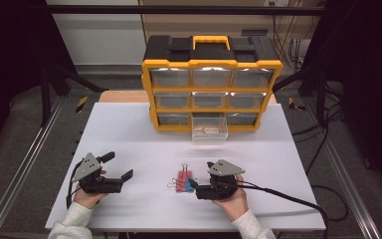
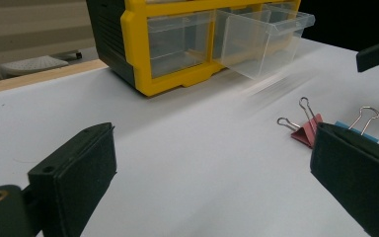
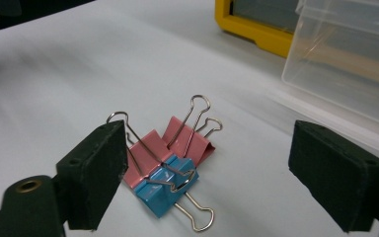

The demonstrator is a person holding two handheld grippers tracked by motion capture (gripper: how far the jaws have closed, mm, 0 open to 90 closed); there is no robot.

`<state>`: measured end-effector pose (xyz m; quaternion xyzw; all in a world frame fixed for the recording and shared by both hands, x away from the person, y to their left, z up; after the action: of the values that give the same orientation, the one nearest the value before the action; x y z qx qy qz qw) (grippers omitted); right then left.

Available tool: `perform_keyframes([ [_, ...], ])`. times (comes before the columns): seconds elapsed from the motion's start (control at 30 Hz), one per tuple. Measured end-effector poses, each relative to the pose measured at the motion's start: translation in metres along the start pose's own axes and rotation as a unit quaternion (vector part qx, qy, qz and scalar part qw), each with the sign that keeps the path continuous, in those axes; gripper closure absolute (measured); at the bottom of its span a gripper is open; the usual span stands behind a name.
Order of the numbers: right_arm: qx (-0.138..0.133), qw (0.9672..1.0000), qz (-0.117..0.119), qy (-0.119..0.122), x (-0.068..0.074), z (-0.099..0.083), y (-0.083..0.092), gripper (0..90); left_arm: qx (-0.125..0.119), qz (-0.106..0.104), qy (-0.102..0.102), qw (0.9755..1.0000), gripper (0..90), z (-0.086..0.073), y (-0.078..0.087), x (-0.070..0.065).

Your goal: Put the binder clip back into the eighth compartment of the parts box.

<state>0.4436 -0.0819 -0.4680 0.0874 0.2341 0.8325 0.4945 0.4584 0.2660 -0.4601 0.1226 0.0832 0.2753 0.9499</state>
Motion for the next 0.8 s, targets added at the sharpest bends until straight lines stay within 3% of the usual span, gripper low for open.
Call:
perform_keyframes([
  [0.3,0.039,0.9991,0.012,-0.011,0.003,-0.008,-0.010,28.6,-0.001,0.000,0.000,1.0000,3.3,0.000,0.000,-0.001],
  [0.63,0.073,0.9965,0.032,-0.024,0.008,-0.015,-0.018,52.5,0.002,0.000,-0.002,1.0000,3.2,0.000,0.000,-0.001],
  [0.8,0.081,0.9955,0.039,-0.029,0.008,-0.016,-0.020,58.6,0.001,-0.001,-0.003,1.0000,3.3,0.000,-0.001,-0.001],
])
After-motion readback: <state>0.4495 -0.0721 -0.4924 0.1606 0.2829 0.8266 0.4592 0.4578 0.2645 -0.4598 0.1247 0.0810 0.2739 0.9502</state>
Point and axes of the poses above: each handheld gripper's, and its own axes: y roughly backward along the jaws, z roughly out of its top, x roughly to its left, the point moved 3 cm from there along -y, roughly forward along the jaws, and after that the axes turned 15 degrees about -z, right-handed, at the moved point
